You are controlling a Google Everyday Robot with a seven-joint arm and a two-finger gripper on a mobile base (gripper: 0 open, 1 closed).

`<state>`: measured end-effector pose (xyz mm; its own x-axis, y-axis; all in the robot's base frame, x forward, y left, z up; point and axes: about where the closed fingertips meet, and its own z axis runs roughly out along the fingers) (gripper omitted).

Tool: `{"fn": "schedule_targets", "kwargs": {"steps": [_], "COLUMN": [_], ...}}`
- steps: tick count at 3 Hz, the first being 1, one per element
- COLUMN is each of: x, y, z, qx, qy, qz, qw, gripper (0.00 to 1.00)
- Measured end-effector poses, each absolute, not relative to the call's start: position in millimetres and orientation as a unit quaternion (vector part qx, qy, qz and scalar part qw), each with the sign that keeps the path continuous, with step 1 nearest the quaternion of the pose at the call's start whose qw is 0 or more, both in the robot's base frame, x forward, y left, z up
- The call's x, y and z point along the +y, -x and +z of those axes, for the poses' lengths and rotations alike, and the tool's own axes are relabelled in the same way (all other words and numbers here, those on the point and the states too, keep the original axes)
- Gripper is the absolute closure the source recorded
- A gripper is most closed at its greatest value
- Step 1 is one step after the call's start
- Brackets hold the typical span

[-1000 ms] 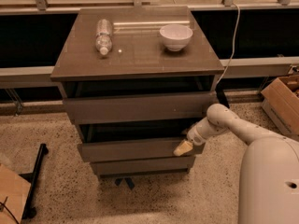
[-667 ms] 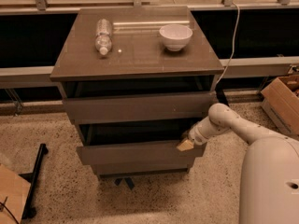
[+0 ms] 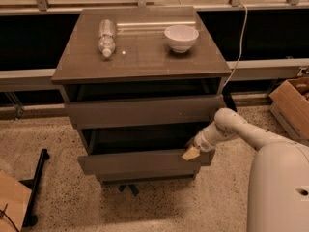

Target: Open middle drawer

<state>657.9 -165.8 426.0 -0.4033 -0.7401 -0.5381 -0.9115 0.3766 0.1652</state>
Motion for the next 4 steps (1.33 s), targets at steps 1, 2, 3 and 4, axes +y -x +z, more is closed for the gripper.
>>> {"fn": "schedule_targets", "kwargs": {"steps": [1,2,3,4], "x": [-173.1,-173.2,-171.3,-169.4], "y": [-615.9,-618.1,-617.1,-616.1], "z": [423.7,423.8,422.0,420.1], "qx": [0.805,0.805,0.804,0.804], "qy": [0.505,0.505,0.505,0.506], "qz": [0.255,0.255,0.257,0.258], "qw": [0.181,0.181,0.179,0.178], "gripper": [0.80,0.56,0.33,0.11]}}
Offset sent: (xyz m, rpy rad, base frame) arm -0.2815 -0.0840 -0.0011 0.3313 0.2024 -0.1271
